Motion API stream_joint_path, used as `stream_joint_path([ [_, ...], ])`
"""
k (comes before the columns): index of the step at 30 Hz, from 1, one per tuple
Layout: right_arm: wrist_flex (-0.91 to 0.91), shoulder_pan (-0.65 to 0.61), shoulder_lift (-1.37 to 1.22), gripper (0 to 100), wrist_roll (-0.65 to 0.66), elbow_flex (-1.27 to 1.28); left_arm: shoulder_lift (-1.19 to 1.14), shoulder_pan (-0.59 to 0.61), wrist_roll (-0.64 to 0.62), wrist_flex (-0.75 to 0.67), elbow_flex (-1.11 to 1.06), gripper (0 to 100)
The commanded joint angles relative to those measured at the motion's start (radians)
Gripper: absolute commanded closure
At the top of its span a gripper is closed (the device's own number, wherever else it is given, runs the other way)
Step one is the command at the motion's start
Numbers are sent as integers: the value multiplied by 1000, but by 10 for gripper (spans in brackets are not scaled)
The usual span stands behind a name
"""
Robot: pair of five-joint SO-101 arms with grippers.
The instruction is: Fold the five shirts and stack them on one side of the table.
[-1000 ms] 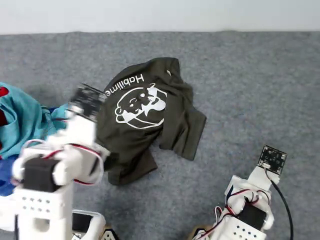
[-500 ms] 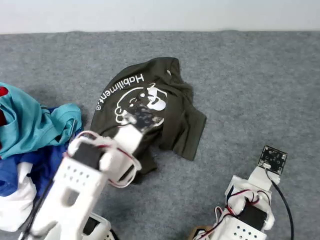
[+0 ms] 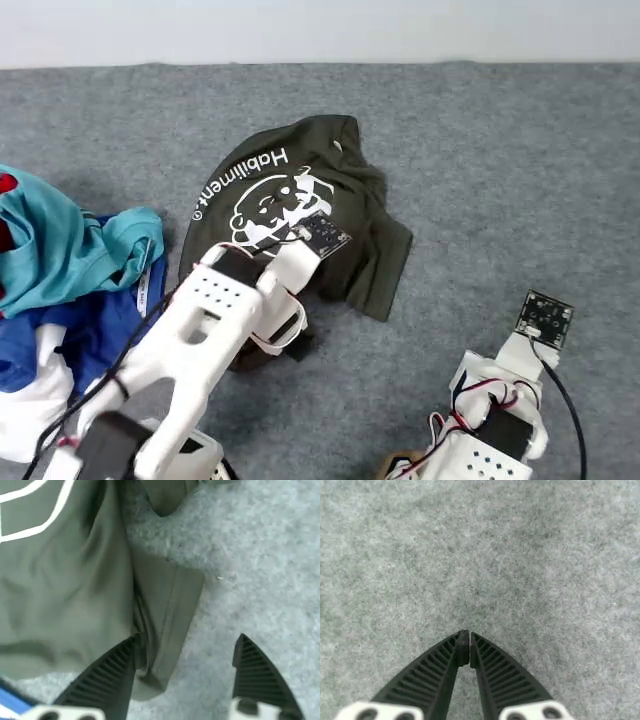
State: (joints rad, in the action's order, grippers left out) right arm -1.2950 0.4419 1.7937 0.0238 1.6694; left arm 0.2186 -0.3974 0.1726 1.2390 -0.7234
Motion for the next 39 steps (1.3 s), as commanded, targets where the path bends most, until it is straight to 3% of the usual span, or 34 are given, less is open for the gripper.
stream_joint_path([
  [1, -2, 12, 2, 989, 9, 15, -63, -6, 12, -60, 59, 720],
  [11, -2, 12, 2, 989, 9, 15, -190, -3, 12, -213, 58, 835],
  [18, -2, 12, 2, 989, 9, 15, -167, -9, 15, -224, 71, 964],
  [23, -2, 12, 2, 989, 9, 15, -83, -3, 87, -126, 113, 987],
  [31, -2, 12, 2, 989, 9, 15, 169, 25, 91, 71, 214, 987],
  [39, -2, 12, 2, 989, 9, 15, 367, 245, 100, 133, 226, 987],
])
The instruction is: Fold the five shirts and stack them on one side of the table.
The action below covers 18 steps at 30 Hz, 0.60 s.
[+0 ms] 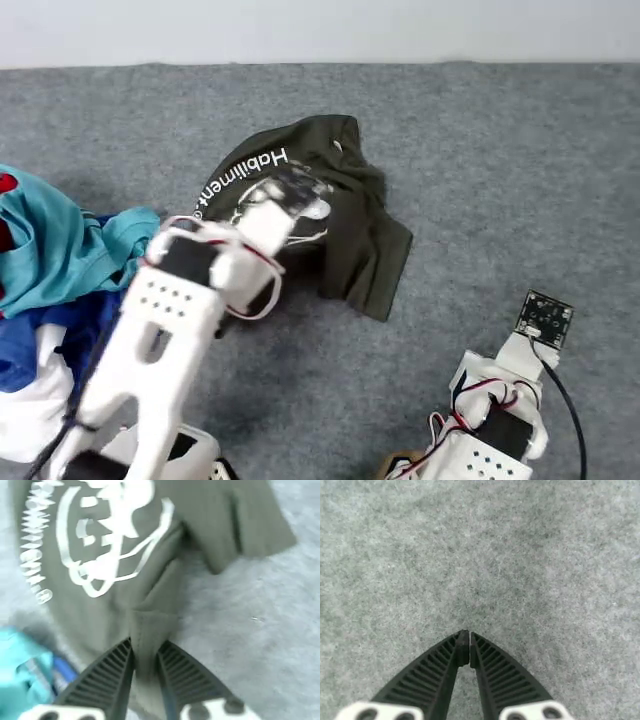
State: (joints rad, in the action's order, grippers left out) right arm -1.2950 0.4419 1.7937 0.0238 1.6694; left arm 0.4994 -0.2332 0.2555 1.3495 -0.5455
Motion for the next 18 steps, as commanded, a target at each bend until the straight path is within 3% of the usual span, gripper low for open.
stream_joint_path([
  [1, -2, 12, 2, 989, 9, 15, 103, 110, 35, 31, 48, 987],
  [5, -2, 12, 2, 989, 9, 15, 172, 213, 101, 74, 48, 987],
  [18, -2, 12, 2, 989, 9, 15, 371, 497, 120, 175, 47, 987],
])
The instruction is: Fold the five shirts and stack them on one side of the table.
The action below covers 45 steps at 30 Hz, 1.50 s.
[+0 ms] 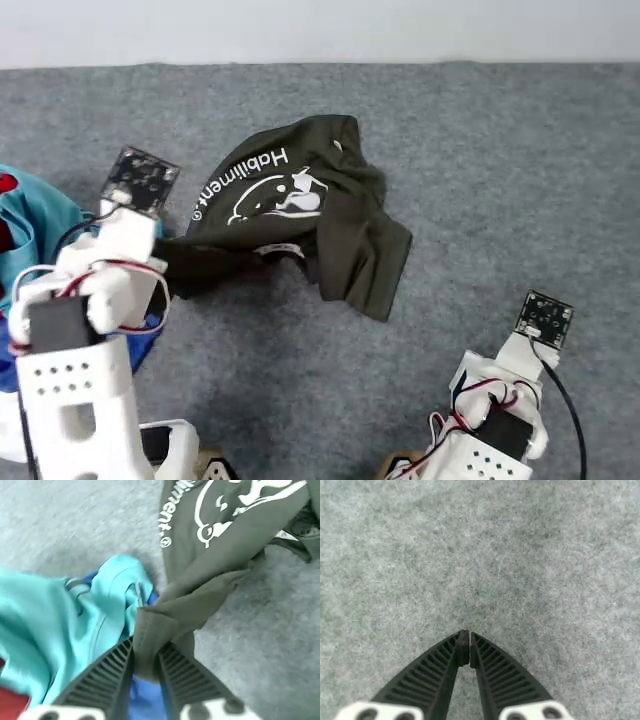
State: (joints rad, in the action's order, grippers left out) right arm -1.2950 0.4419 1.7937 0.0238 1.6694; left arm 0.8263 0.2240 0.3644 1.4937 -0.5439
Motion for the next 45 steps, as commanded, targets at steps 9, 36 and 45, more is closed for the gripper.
stream_joint_path([
  [9, -2, 12, 2, 989, 9, 15, 81, 117, 44, 69, 42, 987],
  [36, -2, 8, 2, 989, 6, 15, 75, 318, 41, 120, -15, 987],
  [45, -1, -4, 2, 987, 6, 15, 74, 318, 40, 144, -16, 987],
])
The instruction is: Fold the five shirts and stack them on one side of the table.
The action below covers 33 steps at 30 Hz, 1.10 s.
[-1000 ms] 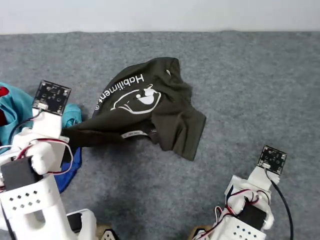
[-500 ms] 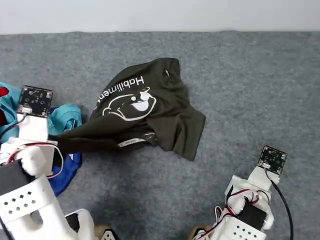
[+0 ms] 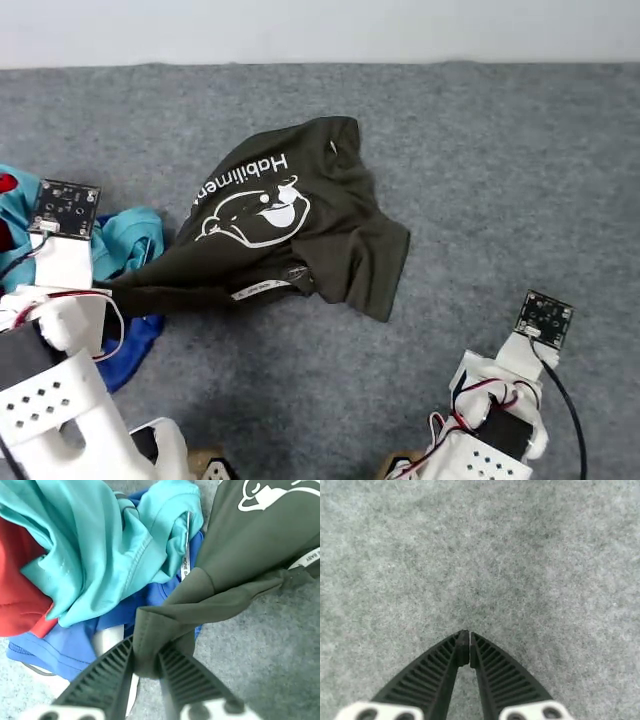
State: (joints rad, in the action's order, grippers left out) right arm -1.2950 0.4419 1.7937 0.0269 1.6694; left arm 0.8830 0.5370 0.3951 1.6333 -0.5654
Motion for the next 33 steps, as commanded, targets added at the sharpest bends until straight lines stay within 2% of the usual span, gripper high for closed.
stream_joint_path([
  [1, 4, -4, 2, 987, 3, 15, 17, 5, 9, 5, 5, 987],
  [5, 51, -42, 4, 987, 2, 12, 17, 5, 9, 5, -5, 987],
  [9, 102, -79, -7, 991, 2, -118, 23, 5, 9, 6, -28, 987],
  [14, 31, -255, -76, 991, -29, -316, 23, 5, 9, 6, -31, 987],
  [19, -8, -420, -358, 991, -97, -548, 25, 5, 9, 6, -31, 987],
  [24, -4, -556, -737, 987, -89, -764, 25, 5, 8, 6, -24, 987],
  [28, 2, -630, -989, 987, 29, -899, 25, 3, 8, 6, 2, 987],
  [33, 74, -674, -1199, 987, 293, -974, 25, 3, 8, 8, 47, 987],
])
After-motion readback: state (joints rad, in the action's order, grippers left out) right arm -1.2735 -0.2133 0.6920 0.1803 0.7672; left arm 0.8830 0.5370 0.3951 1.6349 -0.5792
